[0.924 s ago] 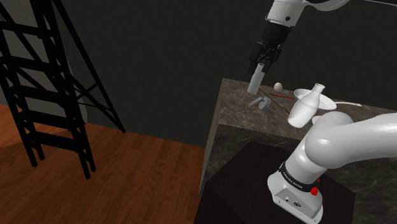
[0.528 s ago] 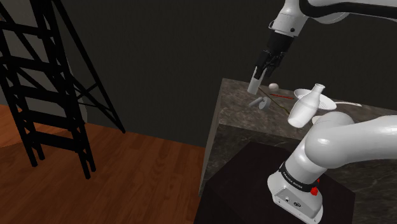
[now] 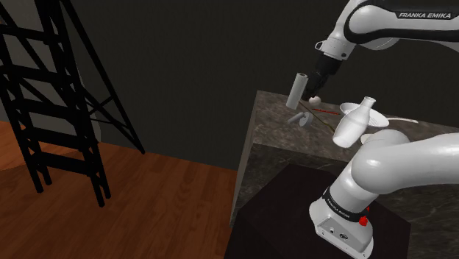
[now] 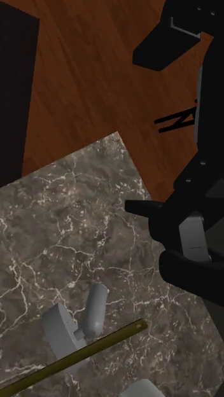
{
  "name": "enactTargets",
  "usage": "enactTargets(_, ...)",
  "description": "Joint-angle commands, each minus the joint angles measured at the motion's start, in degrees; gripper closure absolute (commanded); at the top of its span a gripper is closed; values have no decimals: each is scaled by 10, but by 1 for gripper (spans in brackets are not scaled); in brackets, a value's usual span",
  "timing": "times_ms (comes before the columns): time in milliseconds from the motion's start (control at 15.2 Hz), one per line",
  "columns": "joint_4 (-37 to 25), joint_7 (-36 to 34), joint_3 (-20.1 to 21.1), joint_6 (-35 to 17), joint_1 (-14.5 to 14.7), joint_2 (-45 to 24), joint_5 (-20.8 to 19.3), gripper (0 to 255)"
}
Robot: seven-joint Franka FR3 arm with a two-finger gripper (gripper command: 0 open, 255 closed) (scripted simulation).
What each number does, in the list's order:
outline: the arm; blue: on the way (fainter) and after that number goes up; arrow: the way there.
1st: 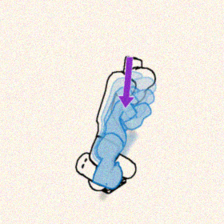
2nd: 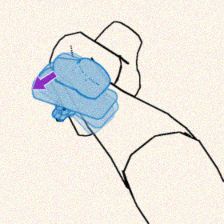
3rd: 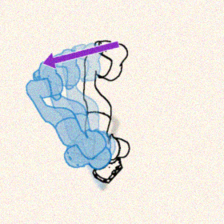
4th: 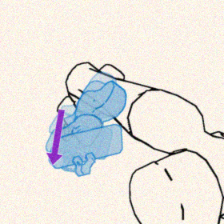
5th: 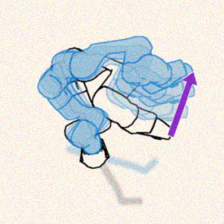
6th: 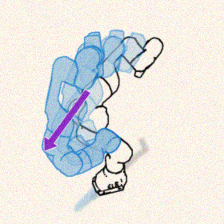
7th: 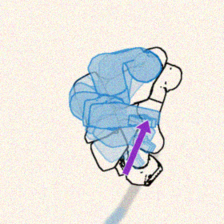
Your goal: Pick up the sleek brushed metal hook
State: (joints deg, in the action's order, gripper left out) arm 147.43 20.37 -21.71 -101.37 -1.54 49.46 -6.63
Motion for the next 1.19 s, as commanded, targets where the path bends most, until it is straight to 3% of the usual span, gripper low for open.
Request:
enactTargets(0, 12, 47, -36, -29, -1, -12, -18, 0)
enactTargets(330, 5, 162, -134, -95, 13, -73, -50, 0)
enactTargets(660, -28, 287, -245, -163, 60, -163, -49, 0)
enactTargets(924, -72, 403, -355, -211, 135, -252, -8, 0)
enactTargets(1122, -116, 516, -471, -238, 230, -341, 67, 0)
